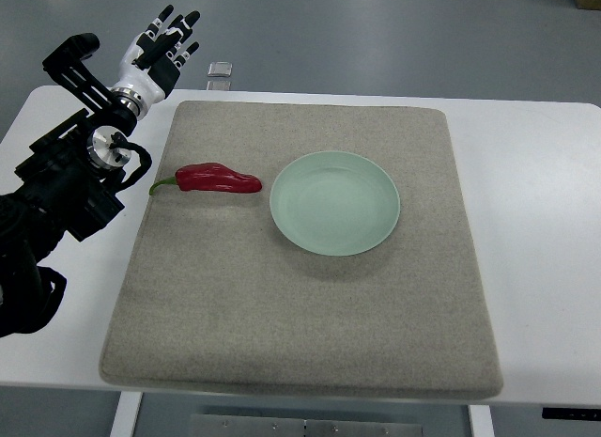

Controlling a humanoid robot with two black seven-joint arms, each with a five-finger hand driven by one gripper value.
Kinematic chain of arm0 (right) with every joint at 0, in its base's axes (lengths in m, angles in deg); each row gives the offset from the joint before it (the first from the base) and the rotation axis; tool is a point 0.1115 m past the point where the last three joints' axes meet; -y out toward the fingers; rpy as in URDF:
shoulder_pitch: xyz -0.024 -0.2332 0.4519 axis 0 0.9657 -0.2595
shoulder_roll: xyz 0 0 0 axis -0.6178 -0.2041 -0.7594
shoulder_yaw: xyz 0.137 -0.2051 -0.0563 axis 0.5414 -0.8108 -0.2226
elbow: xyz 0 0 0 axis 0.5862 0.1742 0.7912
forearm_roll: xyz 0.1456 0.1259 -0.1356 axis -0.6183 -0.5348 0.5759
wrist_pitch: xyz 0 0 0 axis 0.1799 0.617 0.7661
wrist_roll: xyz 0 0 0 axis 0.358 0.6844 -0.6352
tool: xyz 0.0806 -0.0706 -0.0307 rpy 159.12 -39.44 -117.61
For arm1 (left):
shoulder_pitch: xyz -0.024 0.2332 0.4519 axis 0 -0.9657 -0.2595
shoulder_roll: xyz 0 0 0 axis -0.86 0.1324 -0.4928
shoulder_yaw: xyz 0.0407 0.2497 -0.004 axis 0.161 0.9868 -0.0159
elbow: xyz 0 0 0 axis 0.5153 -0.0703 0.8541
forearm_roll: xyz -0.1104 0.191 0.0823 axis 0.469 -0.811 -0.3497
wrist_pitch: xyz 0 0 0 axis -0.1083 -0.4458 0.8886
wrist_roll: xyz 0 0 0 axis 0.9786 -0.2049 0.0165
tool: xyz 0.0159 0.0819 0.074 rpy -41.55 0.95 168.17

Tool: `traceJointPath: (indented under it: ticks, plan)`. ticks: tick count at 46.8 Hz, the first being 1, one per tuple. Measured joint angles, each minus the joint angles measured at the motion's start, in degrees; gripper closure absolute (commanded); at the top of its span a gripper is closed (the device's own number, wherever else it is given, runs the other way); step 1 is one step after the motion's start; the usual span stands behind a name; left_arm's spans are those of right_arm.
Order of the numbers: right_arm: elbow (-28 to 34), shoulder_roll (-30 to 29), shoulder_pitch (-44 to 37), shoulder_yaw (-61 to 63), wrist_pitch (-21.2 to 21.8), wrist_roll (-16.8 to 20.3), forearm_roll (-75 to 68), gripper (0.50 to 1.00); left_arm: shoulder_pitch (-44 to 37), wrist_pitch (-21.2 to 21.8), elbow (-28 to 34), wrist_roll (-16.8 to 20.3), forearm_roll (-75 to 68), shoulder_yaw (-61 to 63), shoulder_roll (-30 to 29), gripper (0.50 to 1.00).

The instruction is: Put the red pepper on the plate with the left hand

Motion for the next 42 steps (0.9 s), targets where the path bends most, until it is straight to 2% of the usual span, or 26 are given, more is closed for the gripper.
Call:
traceJointPath:
  ticks: [13, 42]
  plan:
    - [0.0, 0.0, 0.0, 0.0, 0.0, 0.0, 0.0, 0.568, -0.22, 0.09, 0.01, 1.94, -0.07, 0.0, -0.05, 0.508]
    - [0.0, 0.0, 0.0, 0.0, 0.0, 0.0, 0.0, 0.568, -0.18, 0.03, 0.02, 1.97, -0.1, 0.01, 0.46, 0.508]
